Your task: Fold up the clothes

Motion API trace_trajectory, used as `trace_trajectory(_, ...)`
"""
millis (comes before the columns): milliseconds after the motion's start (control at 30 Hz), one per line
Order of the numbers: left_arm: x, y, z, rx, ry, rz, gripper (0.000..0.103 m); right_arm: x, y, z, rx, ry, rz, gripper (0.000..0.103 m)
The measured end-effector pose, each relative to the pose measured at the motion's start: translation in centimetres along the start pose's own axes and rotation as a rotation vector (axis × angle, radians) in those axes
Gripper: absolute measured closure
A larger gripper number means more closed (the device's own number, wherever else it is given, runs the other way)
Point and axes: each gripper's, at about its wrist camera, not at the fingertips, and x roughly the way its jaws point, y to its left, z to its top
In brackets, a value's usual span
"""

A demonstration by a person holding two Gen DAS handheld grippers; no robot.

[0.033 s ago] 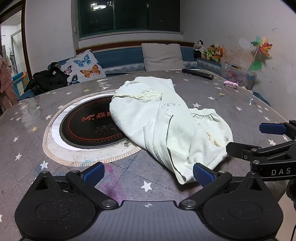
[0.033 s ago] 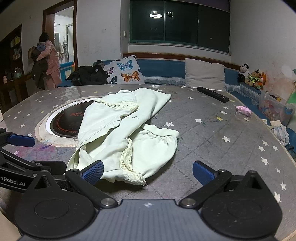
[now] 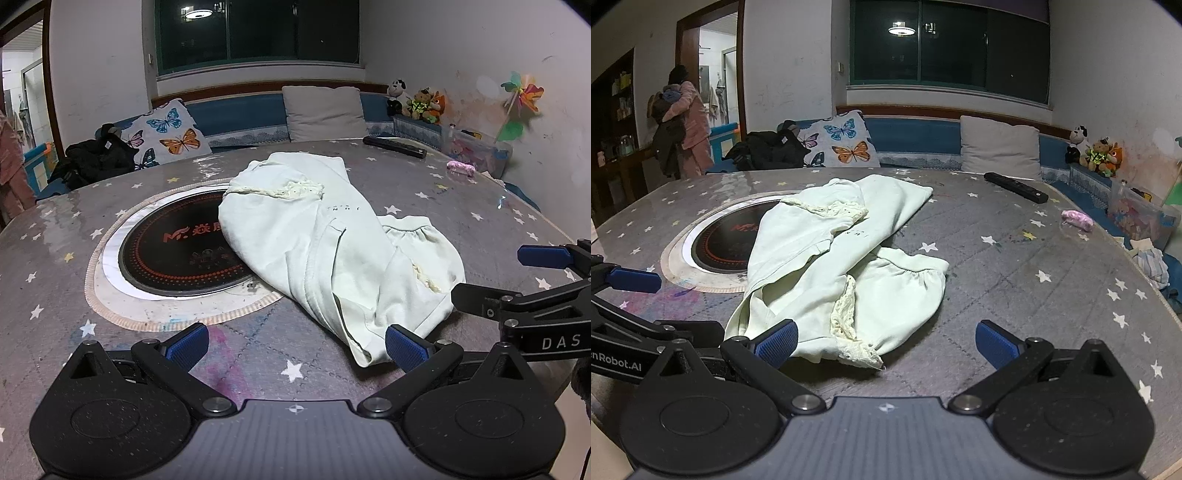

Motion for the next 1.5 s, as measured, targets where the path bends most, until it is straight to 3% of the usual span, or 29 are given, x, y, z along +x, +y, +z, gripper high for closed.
trace_trajectory(1500,0.97,0.05,0.17,0.012,0.017,0.003,0.000,0.89,-0.56,-0.36,0.037,0.038,0.031,0.000)
